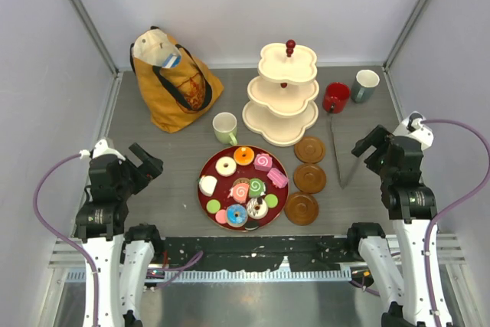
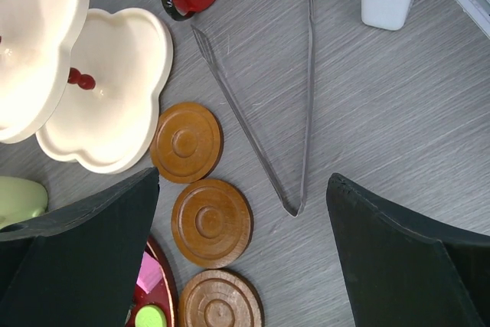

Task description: Serve the afternoon tea

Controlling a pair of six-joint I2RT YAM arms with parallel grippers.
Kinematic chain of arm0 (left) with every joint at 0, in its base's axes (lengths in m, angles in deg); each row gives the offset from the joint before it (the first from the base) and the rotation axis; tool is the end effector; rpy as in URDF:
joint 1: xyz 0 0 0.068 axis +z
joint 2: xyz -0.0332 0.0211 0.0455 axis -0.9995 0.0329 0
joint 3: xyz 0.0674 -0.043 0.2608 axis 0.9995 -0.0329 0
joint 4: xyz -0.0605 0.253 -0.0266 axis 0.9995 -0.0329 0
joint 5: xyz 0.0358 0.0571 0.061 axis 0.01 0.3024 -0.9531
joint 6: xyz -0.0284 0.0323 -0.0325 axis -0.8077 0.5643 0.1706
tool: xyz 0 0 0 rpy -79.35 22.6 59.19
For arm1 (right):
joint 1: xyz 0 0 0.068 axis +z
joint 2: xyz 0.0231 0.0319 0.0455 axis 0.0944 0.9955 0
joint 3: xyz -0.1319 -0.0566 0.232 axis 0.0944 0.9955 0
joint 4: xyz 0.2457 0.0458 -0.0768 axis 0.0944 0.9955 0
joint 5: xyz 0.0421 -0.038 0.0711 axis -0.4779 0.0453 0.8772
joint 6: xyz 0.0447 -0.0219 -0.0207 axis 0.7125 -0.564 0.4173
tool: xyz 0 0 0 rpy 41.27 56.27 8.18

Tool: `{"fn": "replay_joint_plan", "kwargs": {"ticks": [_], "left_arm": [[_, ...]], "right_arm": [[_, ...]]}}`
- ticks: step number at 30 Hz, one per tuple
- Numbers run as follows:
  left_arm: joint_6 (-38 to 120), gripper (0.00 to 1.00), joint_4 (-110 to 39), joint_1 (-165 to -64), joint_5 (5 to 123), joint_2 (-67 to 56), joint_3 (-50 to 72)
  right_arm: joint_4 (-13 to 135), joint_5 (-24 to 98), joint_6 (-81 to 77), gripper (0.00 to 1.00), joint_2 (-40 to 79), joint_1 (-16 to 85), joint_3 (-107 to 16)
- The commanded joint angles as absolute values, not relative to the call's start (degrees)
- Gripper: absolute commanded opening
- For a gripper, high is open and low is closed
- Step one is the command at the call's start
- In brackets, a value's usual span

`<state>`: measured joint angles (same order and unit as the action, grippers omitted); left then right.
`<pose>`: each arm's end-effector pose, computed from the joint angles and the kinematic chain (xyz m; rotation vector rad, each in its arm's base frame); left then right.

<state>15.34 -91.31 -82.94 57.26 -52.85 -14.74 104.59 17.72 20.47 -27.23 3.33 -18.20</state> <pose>0.0902 0.0072 0.3087 -0.7816 2.0699 -0.3415 0.1186 -0.0116 0.3242 0.6809 1.9767 0.0674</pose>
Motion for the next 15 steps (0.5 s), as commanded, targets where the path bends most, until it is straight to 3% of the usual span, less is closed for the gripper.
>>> {"fn": "replay_joint_plan", "kwargs": {"ticks": [1,15], "left_arm": [[15.7,1.00,-90.8,-82.6,58.4,-52.9,-14.9],[15.5,1.00,-90.2,-82.7,58.8,-53.3,-15.3]], "right_arm": [[101.8,15.9,22.0,0.95,-28.5,3.2,-17.7],[103.3,23.6,14.0,0.95,-21.0,3.2,-15.8]]}}
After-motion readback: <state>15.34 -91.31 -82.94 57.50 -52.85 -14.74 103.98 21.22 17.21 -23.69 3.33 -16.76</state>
